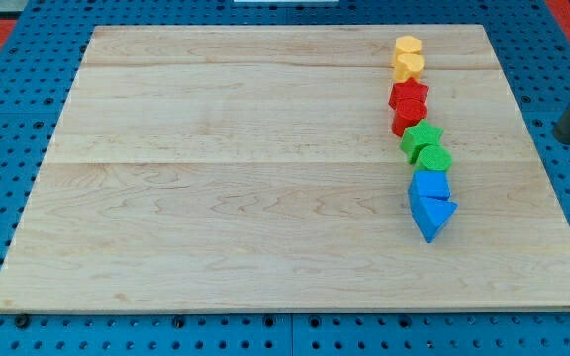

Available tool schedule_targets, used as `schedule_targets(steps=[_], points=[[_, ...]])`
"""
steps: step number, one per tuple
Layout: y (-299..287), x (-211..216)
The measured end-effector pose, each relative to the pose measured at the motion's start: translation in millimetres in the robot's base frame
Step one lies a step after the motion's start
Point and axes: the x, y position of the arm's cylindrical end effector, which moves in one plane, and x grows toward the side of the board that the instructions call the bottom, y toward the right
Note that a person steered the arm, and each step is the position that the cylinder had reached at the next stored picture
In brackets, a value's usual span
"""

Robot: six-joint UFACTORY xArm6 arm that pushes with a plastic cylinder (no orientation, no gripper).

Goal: Push the red star to the center

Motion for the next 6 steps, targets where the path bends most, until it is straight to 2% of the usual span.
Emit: schedule_targets(steps=[2,4,6], points=[[-5,-1],[-87,-27],[-86,-49]])
